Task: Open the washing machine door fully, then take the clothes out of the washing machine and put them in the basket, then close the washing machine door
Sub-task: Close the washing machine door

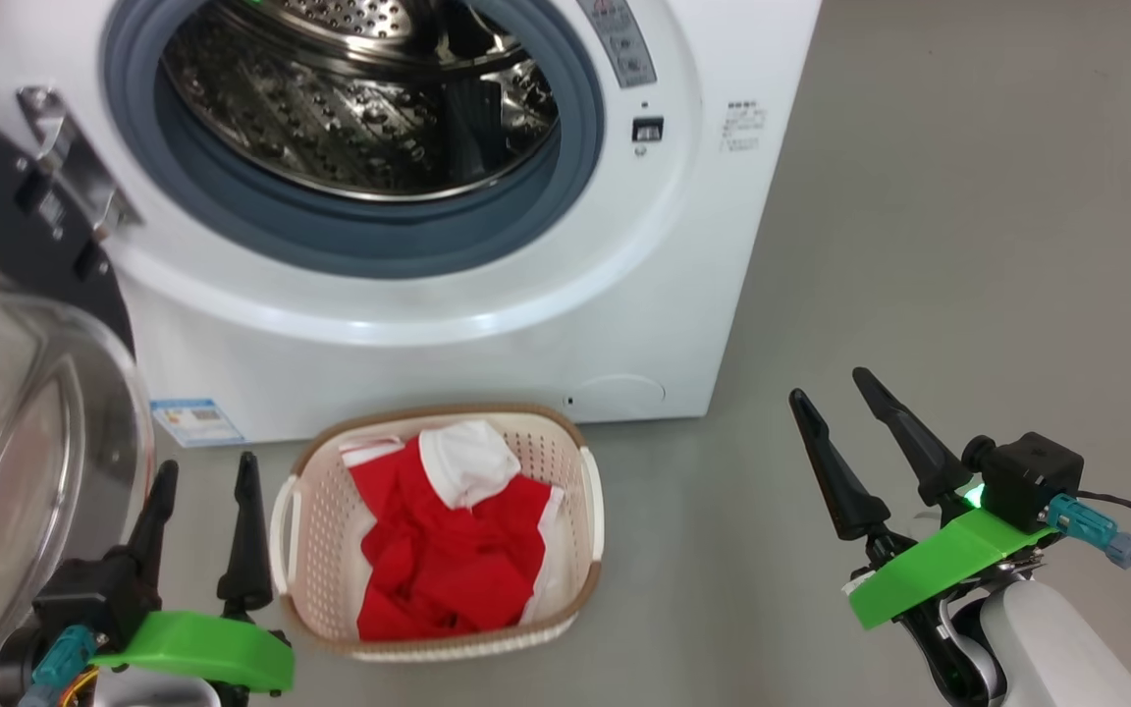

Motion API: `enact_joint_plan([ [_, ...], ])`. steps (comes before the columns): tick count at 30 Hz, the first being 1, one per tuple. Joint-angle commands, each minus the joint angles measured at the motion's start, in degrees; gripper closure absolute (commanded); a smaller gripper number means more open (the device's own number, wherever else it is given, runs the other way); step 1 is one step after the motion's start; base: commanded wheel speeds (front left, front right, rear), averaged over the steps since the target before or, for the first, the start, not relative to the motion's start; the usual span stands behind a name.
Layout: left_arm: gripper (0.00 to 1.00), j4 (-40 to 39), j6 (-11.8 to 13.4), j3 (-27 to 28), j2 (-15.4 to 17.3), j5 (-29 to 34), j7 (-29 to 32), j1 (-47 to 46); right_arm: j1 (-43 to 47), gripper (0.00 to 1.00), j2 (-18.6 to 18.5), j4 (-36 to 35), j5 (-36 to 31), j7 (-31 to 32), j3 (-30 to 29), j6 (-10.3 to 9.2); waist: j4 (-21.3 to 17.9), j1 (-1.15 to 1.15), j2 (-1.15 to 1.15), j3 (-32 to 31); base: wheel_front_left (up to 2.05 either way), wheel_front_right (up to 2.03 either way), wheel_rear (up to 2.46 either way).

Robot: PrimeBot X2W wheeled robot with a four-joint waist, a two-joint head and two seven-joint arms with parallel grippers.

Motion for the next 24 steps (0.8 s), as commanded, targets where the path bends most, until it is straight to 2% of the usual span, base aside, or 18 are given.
enact_joint_plan([
  [1, 0.00, -1.4, 0.0, 2.0, 1.8, -0.3, -0.5, -1.0, 0.0, 0.00, -0.2, -1.4, -0.2, -0.3, 0.9, 0.09, 0.0, 0.00, 0.00, 0.0, -1.62, 1.62, 0.00],
  [10, 0.00, -1.4, 0.2, 1.8, 2.1, -0.3, -0.6, -1.1, 0.0, 0.00, -0.1, -1.3, -0.2, -0.3, 1.0, 0.09, -0.1, 0.00, 0.00, 0.1, -1.00, 1.00, 0.00],
  [24, 0.00, -1.0, 0.2, 1.3, 2.5, -0.6, -0.7, -1.5, 0.1, 0.00, -0.2, -1.3, -0.1, -0.3, 1.2, 0.09, 0.0, 0.00, 0.00, 0.2, -0.05, 0.05, 0.00],
])
